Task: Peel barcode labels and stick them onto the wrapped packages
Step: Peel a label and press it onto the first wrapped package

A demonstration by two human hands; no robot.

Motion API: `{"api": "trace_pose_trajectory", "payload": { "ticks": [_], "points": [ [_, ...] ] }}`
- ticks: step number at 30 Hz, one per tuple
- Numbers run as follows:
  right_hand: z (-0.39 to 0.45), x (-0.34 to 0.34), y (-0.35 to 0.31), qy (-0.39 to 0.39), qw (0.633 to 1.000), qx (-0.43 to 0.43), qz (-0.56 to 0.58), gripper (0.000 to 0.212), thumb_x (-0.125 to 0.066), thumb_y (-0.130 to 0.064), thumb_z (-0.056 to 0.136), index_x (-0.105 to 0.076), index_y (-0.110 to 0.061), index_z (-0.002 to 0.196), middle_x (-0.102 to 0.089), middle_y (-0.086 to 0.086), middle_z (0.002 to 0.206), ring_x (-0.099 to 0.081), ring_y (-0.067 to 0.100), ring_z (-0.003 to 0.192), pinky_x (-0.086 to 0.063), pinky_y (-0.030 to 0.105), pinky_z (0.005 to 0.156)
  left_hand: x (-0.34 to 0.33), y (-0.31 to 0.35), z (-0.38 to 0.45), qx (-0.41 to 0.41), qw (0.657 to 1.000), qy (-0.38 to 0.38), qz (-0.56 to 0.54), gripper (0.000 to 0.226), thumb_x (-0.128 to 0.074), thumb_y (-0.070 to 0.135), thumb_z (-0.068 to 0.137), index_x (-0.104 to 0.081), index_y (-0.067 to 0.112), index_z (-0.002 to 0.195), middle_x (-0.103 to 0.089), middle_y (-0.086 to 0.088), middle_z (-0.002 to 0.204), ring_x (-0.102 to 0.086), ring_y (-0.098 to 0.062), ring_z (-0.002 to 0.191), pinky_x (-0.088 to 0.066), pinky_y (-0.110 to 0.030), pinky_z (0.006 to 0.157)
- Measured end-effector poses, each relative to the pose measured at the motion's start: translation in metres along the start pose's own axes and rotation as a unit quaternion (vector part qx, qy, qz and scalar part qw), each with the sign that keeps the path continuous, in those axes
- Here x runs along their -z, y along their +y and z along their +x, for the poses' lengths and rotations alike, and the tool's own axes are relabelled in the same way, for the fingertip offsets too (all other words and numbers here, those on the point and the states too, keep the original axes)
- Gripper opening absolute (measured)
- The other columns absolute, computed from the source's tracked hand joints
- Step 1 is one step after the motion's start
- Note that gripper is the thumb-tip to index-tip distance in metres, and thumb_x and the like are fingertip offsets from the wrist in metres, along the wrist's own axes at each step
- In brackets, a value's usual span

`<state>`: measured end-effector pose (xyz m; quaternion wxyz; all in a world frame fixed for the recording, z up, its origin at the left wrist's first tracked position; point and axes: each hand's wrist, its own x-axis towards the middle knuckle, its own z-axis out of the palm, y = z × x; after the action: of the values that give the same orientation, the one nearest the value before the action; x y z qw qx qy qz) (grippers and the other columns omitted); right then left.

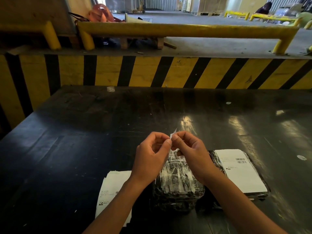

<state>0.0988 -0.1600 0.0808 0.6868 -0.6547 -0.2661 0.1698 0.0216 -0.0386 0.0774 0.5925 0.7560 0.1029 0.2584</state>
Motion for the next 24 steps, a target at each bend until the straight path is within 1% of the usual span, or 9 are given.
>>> {"api": "trace_pose_trajectory", "payload": {
  "ticks": [4,7,9,11,14,16,18,22,24],
  "points": [
    [0.000,-0.001,0.001,-0.023,0.998,0.033,-0.046,0.013,-0.056,-0.015,0.096,-0.067,-0.010,0.092,-0.064,-0.010,0.073,-0.058,0.003,0.071,-0.046,0.016,0.065,0.002,-0.004,0.000,0.024,1.000,0.004,-0.008,0.009,-0.067,0.025,0.089,-0.067,0.019,0.095,-0.073,0.005,0.085,-0.071,-0.005,0.083,-0.057,-0.020,0.074],
    [-0.001,0.002,0.003,-0.037,0.998,0.022,-0.043,0.013,-0.056,-0.013,0.097,-0.066,-0.007,0.093,-0.064,-0.010,0.074,-0.058,0.001,0.071,-0.046,0.015,0.066,0.003,-0.010,0.000,0.038,0.999,0.007,0.013,0.010,-0.065,0.027,0.091,-0.068,0.018,0.096,-0.073,0.005,0.087,-0.071,-0.007,0.084,-0.058,-0.024,0.076],
    [-0.003,0.002,0.005,-0.044,0.998,0.000,-0.038,0.014,-0.055,-0.016,0.097,-0.066,-0.007,0.094,-0.065,-0.006,0.078,-0.059,0.005,0.075,-0.047,0.018,0.068,0.003,-0.013,-0.001,0.051,0.998,0.011,0.020,0.008,-0.062,0.026,0.093,-0.068,0.020,0.096,-0.073,0.005,0.088,-0.071,-0.008,0.085,-0.059,-0.026,0.077],
    [-0.005,0.003,0.010,-0.037,0.998,-0.029,-0.036,0.015,-0.056,-0.020,0.097,-0.066,-0.009,0.094,-0.065,0.000,0.082,-0.059,0.012,0.078,-0.047,0.026,0.070,0.001,-0.013,-0.002,0.093,0.995,0.022,-0.013,0.007,-0.061,0.022,0.094,-0.068,0.020,0.093,-0.072,0.004,0.086,-0.070,-0.010,0.082,-0.059,-0.026,0.075],
    [-0.008,0.006,0.017,0.012,0.998,-0.059,-0.029,0.013,-0.057,-0.020,0.096,-0.065,-0.014,0.087,-0.065,0.004,0.079,-0.057,0.019,0.077,-0.045,0.034,0.071,0.003,-0.018,0.001,0.208,0.967,0.058,-0.135,0.011,-0.058,0.019,0.096,-0.067,0.013,0.094,-0.072,-0.005,0.089,-0.070,-0.018,0.087,-0.059,-0.032,0.075],
    [-0.010,0.012,0.021,0.049,0.996,-0.070,-0.018,0.014,-0.058,-0.019,0.095,-0.063,-0.015,0.083,-0.064,0.005,0.076,-0.054,0.023,0.076,-0.043,0.036,0.069,0.010,-0.026,0.004,0.262,0.941,0.084,-0.196,0.013,-0.057,0.020,0.096,-0.066,0.011,0.097,-0.073,-0.012,0.100,-0.069,-0.025,0.099,-0.057,-0.042,0.088],
    [-0.012,0.020,0.025,0.079,0.994,-0.074,-0.020,0.014,-0.058,-0.017,0.095,-0.063,-0.014,0.082,-0.064,0.006,0.075,-0.053,0.023,0.075,-0.042,0.036,0.068,0.019,-0.034,0.007,0.286,0.923,0.113,-0.233,0.015,-0.054,0.020,0.098,-0.065,0.009,0.102,-0.073,-0.012,0.102,-0.068,-0.026,0.102,-0.053,-0.044,0.093],
    [-0.013,0.035,0.030,0.151,0.985,-0.078,-0.021,0.014,-0.059,-0.014,0.094,-0.063,-0.013,0.081,-0.065,0.002,0.067,-0.052,0.022,0.069,-0.041,0.031,0.062,0.041,-0.045,0.012,0.293,0.903,0.166,-0.265,0.013,-0.053,0.019,0.098,-0.065,0.014,0.100,-0.073,-0.007,0.099,-0.067,-0.021,0.097,-0.051,-0.035,0.080],
    [-0.011,0.040,0.031,0.193,0.977,-0.087,-0.020,0.014,-0.059,-0.013,0.093,-0.062,-0.014,0.080,-0.064,0.002,0.066,-0.053,0.018,0.066,-0.042,0.028,0.060,0.051,-0.050,0.015,0.291,0.899,0.191,-0.265,0.012,-0.055,0.020,0.098,-0.066,0.017,0.099,-0.072,-0.005,0.098,-0.066,-0.018,0.094,-0.050,-0.033,0.079]
  ]
}}
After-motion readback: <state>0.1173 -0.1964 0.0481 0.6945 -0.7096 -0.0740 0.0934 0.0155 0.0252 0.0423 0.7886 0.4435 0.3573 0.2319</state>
